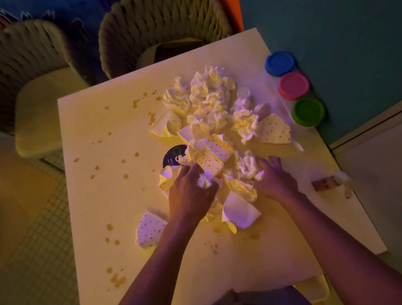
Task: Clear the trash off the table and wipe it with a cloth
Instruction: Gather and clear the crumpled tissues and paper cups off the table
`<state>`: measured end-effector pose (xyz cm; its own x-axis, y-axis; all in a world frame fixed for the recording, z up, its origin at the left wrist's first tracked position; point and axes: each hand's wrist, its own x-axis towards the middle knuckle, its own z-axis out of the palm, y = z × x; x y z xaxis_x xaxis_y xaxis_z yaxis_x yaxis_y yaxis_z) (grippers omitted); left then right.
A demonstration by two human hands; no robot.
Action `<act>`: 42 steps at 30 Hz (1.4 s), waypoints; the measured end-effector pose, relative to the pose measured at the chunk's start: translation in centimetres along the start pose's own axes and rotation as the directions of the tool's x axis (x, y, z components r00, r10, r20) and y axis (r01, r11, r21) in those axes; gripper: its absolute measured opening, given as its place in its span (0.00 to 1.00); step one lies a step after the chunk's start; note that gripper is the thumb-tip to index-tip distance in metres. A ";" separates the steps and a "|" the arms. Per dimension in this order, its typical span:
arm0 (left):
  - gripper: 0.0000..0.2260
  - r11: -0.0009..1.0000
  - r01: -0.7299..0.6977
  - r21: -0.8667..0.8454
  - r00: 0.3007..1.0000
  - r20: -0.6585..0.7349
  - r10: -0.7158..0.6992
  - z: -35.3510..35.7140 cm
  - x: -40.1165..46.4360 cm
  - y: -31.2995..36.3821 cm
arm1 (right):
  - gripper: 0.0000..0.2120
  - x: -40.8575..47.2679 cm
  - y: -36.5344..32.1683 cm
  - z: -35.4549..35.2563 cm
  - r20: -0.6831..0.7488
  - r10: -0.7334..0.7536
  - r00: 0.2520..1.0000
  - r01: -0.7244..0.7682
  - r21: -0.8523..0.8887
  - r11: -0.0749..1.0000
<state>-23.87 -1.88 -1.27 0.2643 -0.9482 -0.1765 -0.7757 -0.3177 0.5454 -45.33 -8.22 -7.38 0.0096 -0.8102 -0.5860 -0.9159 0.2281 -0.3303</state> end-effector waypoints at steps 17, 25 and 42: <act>0.18 0.955 -0.170 0.242 0.940 0.332 0.084 8.1 1.8 3.7 | 0.16 -0.8 2.8 -2.0 -0.197 0.054 0.979 0.021 0.361 0.933; 0.17 0.928 -0.167 0.334 0.941 0.335 0.048 10.0 2.6 3.6 | 0.36 -1.9 3.6 -3.2 -0.121 0.094 0.988 -0.032 0.435 0.900; 0.30 0.947 -0.214 0.240 0.939 0.319 0.131 9.7 5.7 6.7 | 0.16 -1.0 3.9 -4.5 -0.066 0.077 0.995 -0.052 0.319 0.946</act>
<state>-33.07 -9.50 -6.56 -0.0366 -0.9338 -0.3559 -0.9287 -0.0997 0.3571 -50.68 -8.90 -4.75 -0.0877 -0.8240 -0.5598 -0.7393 0.4305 -0.5179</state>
